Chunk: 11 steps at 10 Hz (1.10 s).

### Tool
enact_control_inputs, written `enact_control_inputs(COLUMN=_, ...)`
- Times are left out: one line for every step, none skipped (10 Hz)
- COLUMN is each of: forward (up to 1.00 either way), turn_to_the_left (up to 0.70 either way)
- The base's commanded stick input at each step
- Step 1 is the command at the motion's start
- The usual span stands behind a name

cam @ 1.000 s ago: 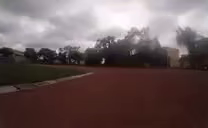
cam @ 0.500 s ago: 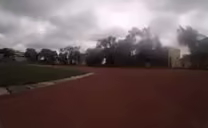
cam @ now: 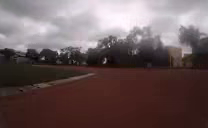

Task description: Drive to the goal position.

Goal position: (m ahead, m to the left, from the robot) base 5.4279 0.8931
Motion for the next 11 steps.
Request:
enact_control_inputs(forward=0.7, turn_to_the_left=0.0)
enact_control_inputs(forward=0.7, turn_to_the_left=0.0)
enact_control_inputs(forward=0.7, turn_to_the_left=0.0)
enact_control_inputs(forward=0.7, turn_to_the_left=0.0)
enact_control_inputs(forward=0.7, turn_to_the_left=0.0)
enact_control_inputs(forward=0.7, turn_to_the_left=0.0)
enact_control_inputs(forward=0.7, turn_to_the_left=0.0)
enact_control_inputs(forward=0.7, turn_to_the_left=0.0)
enact_control_inputs(forward=0.7, turn_to_the_left=0.0)
enact_control_inputs(forward=0.7, turn_to_the_left=0.0)
enact_control_inputs(forward=0.7, turn_to_the_left=0.0)
